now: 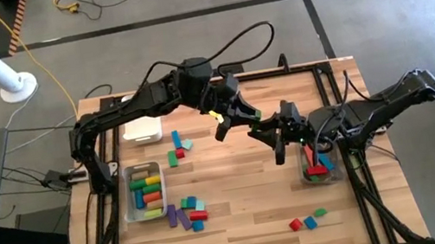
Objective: Sort blocks by size
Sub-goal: Put the dark green rectangular block into the black bin
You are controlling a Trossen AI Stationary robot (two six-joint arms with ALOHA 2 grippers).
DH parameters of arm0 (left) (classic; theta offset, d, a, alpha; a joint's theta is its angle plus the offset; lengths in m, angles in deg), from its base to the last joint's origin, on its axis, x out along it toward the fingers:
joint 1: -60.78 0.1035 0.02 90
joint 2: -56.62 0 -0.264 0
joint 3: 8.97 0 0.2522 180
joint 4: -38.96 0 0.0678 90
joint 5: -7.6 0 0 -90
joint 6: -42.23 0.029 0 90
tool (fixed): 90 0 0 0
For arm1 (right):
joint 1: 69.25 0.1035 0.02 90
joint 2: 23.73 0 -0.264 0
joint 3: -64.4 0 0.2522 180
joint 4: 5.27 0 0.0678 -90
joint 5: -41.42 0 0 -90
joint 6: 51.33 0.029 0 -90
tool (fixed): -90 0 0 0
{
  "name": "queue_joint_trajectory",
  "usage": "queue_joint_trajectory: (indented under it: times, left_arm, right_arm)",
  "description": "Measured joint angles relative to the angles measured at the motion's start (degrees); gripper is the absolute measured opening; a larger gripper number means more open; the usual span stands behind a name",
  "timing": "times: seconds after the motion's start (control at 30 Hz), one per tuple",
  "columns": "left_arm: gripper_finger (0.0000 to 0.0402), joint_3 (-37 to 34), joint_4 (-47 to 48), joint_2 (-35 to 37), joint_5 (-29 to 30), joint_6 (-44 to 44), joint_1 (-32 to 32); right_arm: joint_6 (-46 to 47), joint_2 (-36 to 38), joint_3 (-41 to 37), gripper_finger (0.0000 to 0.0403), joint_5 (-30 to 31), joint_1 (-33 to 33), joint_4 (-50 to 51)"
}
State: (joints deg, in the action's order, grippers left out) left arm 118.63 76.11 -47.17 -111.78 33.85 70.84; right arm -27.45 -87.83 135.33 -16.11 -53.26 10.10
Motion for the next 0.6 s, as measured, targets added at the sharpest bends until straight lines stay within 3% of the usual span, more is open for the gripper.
queue_joint_trajectory:
  times: [0.3, 0.6]
  left_arm:
    - [0.0194, 0.0, 7.5, 0.6, -0.4, 0.1, 1.1]
    - [0.0218, 0.0, 22.8, 5.7, -0.2, 7.6, 3.2]
  right_arm:
    - [9.1, 0.3, 0.0, 0.0125, -0.7, 1.5, 11.5]
    - [34.3, 3.8, 0.0, 0.0125, -4.1, 8.0, 37.6]
